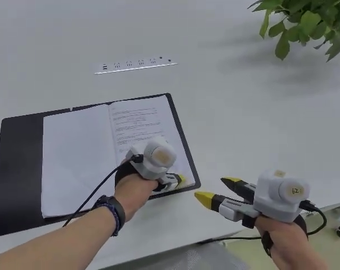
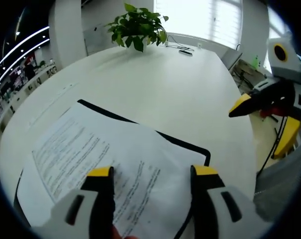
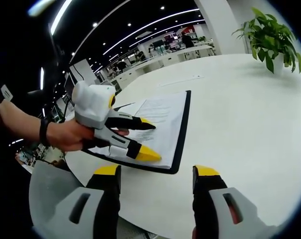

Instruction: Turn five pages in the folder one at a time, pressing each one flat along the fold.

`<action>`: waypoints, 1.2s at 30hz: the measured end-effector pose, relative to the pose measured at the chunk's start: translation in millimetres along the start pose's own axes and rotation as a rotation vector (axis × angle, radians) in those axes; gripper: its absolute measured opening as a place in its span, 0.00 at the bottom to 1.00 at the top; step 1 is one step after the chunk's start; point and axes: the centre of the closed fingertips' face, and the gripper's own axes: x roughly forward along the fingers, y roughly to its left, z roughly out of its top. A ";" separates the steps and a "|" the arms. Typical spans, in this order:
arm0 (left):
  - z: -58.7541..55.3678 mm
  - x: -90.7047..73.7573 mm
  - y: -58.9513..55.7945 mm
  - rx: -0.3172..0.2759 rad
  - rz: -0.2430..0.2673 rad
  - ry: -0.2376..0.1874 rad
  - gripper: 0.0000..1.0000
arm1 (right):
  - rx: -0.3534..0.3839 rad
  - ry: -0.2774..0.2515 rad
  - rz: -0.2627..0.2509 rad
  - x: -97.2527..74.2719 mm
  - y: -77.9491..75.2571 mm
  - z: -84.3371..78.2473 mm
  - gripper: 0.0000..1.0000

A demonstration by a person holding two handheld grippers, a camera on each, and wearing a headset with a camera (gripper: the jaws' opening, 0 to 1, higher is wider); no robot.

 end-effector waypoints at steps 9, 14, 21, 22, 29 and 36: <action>-3.5 -4.5 3.3 -0.038 0.005 -0.027 0.55 | 0.005 -0.011 0.013 7.3 0.9 5.3 0.55; -3.8 -5.0 3.0 -0.055 -0.002 -0.038 0.55 | -0.005 -0.014 0.040 23.6 3.4 15.3 0.54; -3.2 -6.1 2.9 -0.096 -0.017 -0.062 0.55 | 0.080 -0.071 0.097 61.6 0.6 42.3 0.50; -3.6 -6.5 2.8 -0.100 -0.021 -0.066 0.55 | 0.089 -0.065 0.103 67.1 -0.1 43.0 0.49; -8.3 -11.6 4.8 -0.105 -0.030 -0.067 0.48 | 0.091 -0.002 0.161 99.3 2.2 39.5 0.49; -8.1 -12.5 -3.6 -0.114 -0.054 -0.063 0.54 | 0.078 0.008 0.153 97.9 1.6 33.8 0.48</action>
